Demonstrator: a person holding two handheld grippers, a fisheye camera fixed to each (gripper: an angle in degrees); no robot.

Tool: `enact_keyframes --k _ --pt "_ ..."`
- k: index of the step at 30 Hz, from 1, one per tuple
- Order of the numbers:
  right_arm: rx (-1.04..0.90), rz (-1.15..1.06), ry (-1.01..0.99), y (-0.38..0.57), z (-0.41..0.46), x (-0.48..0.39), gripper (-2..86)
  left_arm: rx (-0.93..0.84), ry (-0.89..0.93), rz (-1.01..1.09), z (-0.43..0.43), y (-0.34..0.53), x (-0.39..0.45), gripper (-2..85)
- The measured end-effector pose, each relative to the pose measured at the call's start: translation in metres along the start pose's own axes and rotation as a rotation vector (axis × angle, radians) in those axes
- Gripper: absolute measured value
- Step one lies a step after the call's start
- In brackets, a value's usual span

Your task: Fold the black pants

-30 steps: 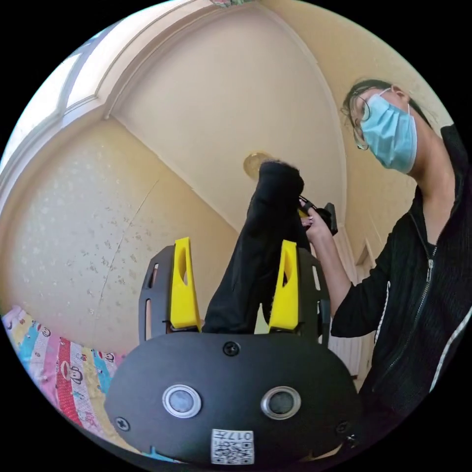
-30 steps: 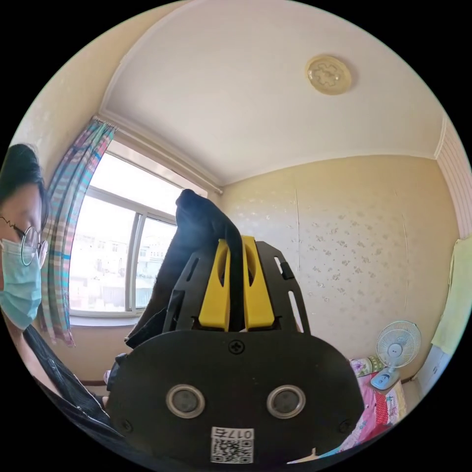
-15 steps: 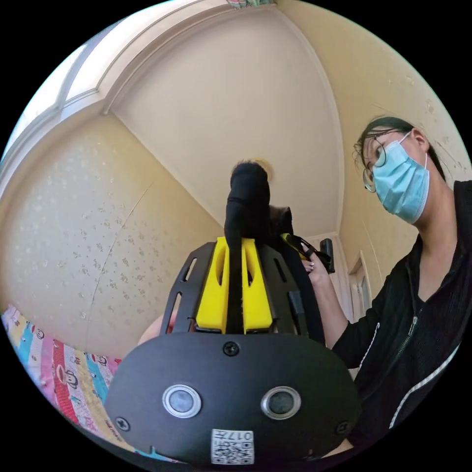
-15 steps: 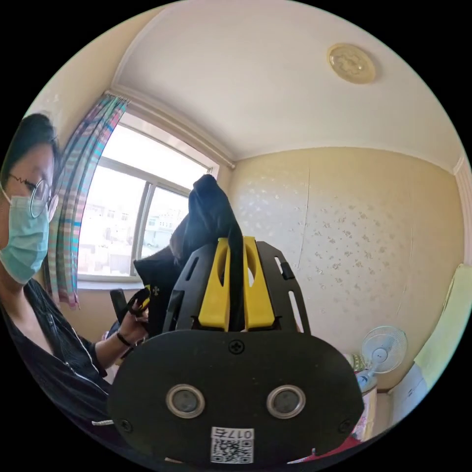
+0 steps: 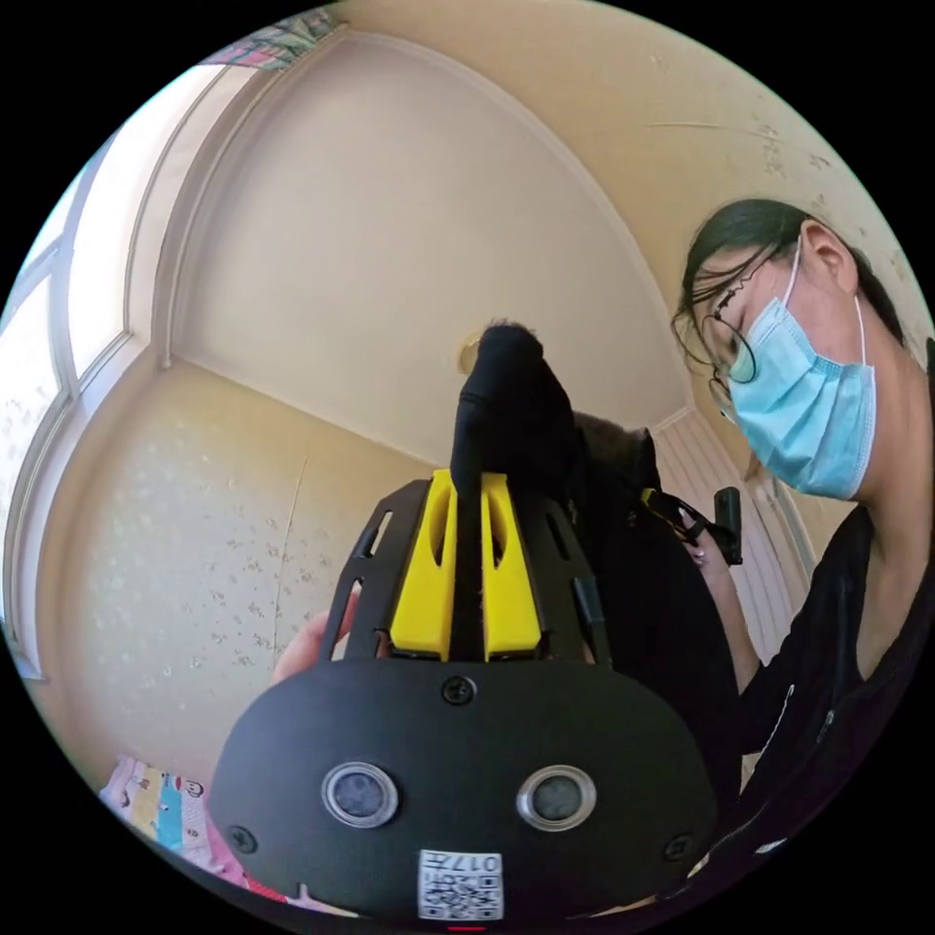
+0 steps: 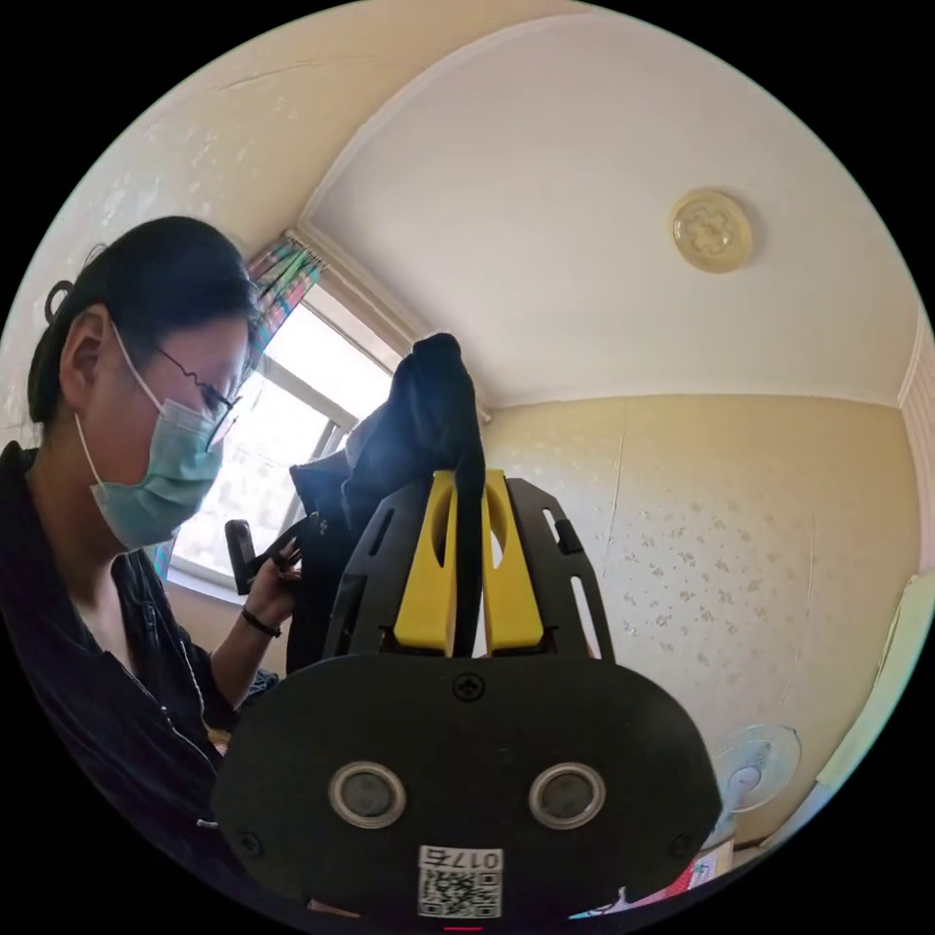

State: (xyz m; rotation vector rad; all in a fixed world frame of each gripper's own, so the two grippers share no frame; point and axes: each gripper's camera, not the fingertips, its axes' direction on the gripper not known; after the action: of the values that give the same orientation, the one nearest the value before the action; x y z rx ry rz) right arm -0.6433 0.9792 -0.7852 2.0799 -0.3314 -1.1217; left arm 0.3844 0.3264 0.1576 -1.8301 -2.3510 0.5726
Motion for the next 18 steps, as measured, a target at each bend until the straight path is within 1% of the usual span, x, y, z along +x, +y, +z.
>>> enact_keyframes --k 3,5,8,11,13,14,15,16,17,18 --pt "0.007 -0.021 0.029 -0.011 -0.008 0.007 3.2 -0.01 0.085 -0.042 0.02 -0.022 -0.002 4.5" --pt "0.009 0.007 0.018 -0.01 -0.008 0.02 3.2 -0.018 0.114 -0.053 0.033 -0.028 -0.005 4.5" --pt "-0.048 0.044 0.015 0.002 0.01 0.052 3.1 -0.069 0.07 -0.034 0.061 -0.023 -0.009 4.6" --pt "-0.165 0.128 0.044 0.039 0.059 0.107 3.2 -0.156 -0.053 0.001 0.102 0.011 -0.03 4.7" --pt "-0.257 0.187 0.05 0.077 0.106 0.15 3.5 -0.284 -0.176 -0.067 0.153 0.067 -0.075 4.6" --pt "-0.319 0.221 0.063 0.109 0.145 0.181 3.7 -0.314 -0.202 -0.089 0.167 0.083 -0.089 4.6" --pt "-0.38 0.258 0.09 0.148 0.189 0.215 4.1 -0.381 -0.253 -0.12 0.2 0.12 -0.125 4.6" --pt "-0.413 0.263 0.103 0.171 0.213 0.232 4.4 -0.45 -0.302 -0.121 0.238 0.162 -0.164 4.8" --pt "-0.45 0.246 0.125 0.218 0.253 0.262 5.2 -0.488 -0.326 -0.109 0.257 0.187 -0.185 4.9" --pt "-0.468 0.261 0.156 0.271 0.283 0.291 7.6 -0.572 -0.368 -0.085 0.29 0.239 -0.227 5.5"
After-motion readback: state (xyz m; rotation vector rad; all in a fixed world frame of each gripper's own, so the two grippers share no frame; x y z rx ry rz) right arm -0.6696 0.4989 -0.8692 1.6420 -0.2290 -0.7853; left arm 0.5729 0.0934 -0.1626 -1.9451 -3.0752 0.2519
